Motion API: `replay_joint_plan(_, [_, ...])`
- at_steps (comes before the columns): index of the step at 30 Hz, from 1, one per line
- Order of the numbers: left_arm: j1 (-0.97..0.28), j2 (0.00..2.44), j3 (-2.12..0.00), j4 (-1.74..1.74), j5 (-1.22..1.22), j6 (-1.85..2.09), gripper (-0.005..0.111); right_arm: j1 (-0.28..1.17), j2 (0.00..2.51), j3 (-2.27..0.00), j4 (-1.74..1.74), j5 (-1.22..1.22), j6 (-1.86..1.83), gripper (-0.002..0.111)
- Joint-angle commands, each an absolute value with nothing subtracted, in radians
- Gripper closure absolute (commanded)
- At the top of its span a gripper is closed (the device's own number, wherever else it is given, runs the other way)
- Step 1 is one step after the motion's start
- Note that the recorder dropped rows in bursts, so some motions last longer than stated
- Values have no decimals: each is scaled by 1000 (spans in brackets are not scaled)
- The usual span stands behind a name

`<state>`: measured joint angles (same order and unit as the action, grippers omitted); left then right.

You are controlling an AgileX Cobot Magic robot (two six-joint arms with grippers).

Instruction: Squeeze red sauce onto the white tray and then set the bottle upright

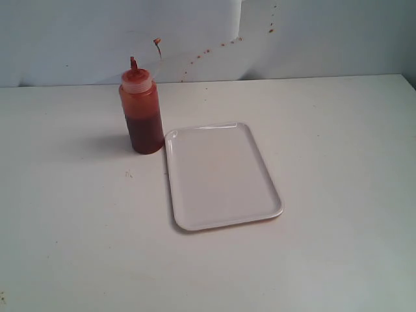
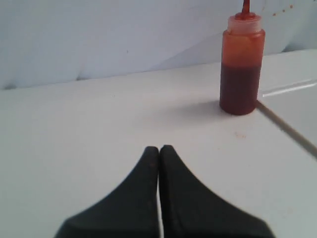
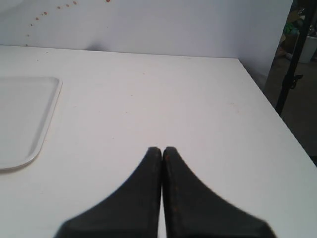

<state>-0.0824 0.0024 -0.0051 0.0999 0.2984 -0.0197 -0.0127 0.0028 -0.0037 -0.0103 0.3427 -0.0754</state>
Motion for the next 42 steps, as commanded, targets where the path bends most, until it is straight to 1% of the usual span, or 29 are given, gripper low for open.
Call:
replay_joint_plan(1, [-81, 0, 0, -275, 0, -132, 105, -11, 0, 0, -6, 342, -74, 108])
replay_joint_plan(3, [-81, 0, 0, -566, -83, -309, 105, -11, 0, 0, -6, 342, -74, 108])
replay_joint_plan(4, [-81, 0, 0, -620, -86, -341, 105, -11, 0, 0, -6, 342, -74, 108])
replay_joint_plan(7, [-81, 0, 0, -654, -216, -406, 105, -11, 0, 0, -6, 342, -74, 108])
replay_joint_plan(9, [-81, 0, -11, -602, -314, -417, 105, -11, 0, 0, -6, 342, -74, 108])
replay_joint_plan(11, [-81, 0, -26, -474, -436, -417, 105, -11, 0, 0, -6, 342, -74, 108])
replay_joint_plan(13, [-81, 49, -35, -317, -547, -417, 105, -11, 0, 0, -6, 342, -74, 108])
replay_joint_plan(15, [-81, 132, -42, -180, -603, -417, 105, -11, 0, 0, -6, 342, -74, 108])
replay_joint_plan(19, [-81, 439, -52, -141, -630, -418, 105, -11, 0, 0, -6, 342, -74, 108])
replay_joint_plan(23, [-81, 803, -54, -116, -801, -557, 105, -11, 0, 0, -6, 342, -74, 108])
replay_joint_plan(27, [-81, 1157, -114, 38, -998, -481, 105, -11, 0, 0, -6, 342, -74, 108])
replay_joint_plan(30, [-81, 1400, -199, 188, -1061, -406, 105, -11, 0, 0, -6, 342, -74, 108])
replay_joint_plan(34, [-81, 1633, -316, 392, -1074, -359, 105, -11, 0, 0, -6, 342, -74, 108])
replay_joint_plan(35, [-81, 1732, -375, 460, -1074, -357, 105, -11, 0, 0, -6, 342, -74, 108])
replay_joint_plan(37, [-81, 1841, -444, 445, -1074, -325, 105, -11, 0, 0, -6, 342, -74, 108])
replay_joint_plan(42, [-81, 1957, -548, 397, -1070, -122, 105, -11, 0, 0, -6, 342, -74, 108])
